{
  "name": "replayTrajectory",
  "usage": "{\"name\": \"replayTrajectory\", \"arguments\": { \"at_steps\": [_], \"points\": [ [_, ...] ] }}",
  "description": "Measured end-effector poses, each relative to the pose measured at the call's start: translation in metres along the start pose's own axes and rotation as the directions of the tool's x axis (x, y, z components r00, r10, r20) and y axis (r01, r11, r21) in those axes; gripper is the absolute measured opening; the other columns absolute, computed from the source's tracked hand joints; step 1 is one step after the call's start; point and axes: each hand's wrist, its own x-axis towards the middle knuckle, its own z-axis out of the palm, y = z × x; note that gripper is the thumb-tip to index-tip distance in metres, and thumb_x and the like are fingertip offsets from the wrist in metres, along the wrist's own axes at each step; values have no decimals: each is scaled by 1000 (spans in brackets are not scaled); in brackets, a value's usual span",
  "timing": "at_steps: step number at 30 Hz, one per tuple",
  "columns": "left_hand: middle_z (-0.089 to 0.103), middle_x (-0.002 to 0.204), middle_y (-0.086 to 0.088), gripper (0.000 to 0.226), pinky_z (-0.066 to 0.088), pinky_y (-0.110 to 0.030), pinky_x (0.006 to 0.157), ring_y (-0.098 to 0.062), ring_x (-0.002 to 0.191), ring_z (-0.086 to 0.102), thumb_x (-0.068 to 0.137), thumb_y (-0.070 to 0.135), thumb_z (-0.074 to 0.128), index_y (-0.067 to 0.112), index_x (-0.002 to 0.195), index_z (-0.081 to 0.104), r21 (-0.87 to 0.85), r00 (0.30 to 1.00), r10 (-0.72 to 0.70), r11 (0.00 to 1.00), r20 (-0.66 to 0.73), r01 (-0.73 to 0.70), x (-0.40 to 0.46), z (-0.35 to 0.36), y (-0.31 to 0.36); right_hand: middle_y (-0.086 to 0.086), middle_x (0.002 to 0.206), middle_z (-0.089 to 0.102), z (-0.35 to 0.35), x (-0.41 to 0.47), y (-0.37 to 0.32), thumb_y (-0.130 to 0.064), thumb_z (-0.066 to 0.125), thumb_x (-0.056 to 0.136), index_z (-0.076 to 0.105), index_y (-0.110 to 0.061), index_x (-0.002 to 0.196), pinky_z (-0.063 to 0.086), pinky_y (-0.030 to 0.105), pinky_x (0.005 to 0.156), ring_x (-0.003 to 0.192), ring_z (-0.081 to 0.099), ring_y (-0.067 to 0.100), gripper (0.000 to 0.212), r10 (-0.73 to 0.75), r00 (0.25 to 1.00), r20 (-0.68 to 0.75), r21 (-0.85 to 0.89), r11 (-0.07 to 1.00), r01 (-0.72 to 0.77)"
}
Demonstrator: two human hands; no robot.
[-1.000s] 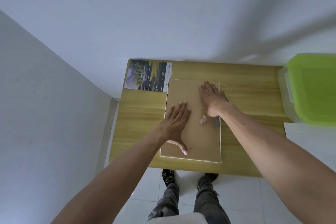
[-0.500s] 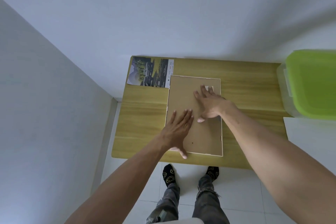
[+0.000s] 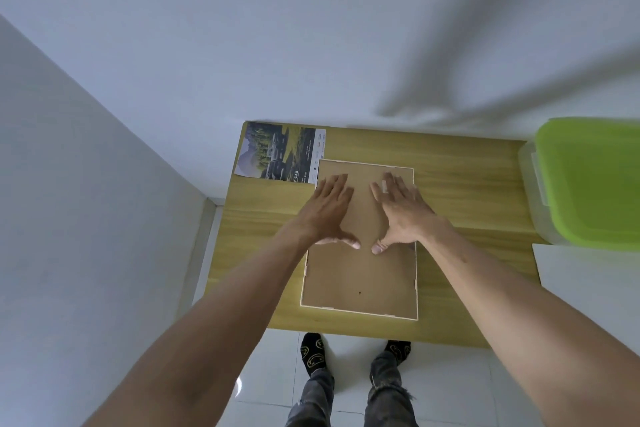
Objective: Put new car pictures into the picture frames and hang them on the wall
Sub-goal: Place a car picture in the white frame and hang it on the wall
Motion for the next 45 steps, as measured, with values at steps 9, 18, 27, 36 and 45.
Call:
{"name": "replayTrajectory", "arguments": {
  "at_steps": [9,18,27,36,45],
  "points": [
    [-30,156,-20,155,-3,-43,123,-33,145,-25,55,79,71,-3,148,-21,61,974,-94,995,208,83,43,-2,-23,15,157,-35,7,13,8,-68,85,52,-20,-26,155,-1,49,122,148,-24,36,153,-33,999,31,37,999,32],
    [-34,153,-21,149,-7,-46,122,-34,143,-31,61,83,62,-2,146,-26,84,971,-118,991,209,103,42,4,-22,11,159,-33,13,9,12,-68,84,52,-16,-30,156,-1,42,124,149,-24,31,149,-44,998,-41,107,993,49],
    [25,154,-17,93,27,-43,114,-34,142,22,83,48,70,5,149,21,-399,868,-492,811,-71,427,-21,19,13,7,165,9,44,-49,-1,-52,71,83,16,-17,156,33,40,114,151,14,24,98,330,928,-174,546,817,-188],
    [63,128,-5,71,49,-37,96,-26,116,59,76,4,71,17,142,47,-911,722,-688,248,75,331,-45,7,20,-1,135,59,40,-72,-11,-28,70,82,54,-17,138,43,31,99,127,55,21,59,574,818,-36,955,261,-141],
    [71,101,-3,48,53,-36,88,-24,95,65,65,8,84,9,111,71,-973,731,-677,106,81,206,-50,-45,30,11,98,72,-11,-117,7,-17,65,80,67,-15,92,46,25,62,96,66,28,13,640,730,-240,953,297,53]
  ]
}}
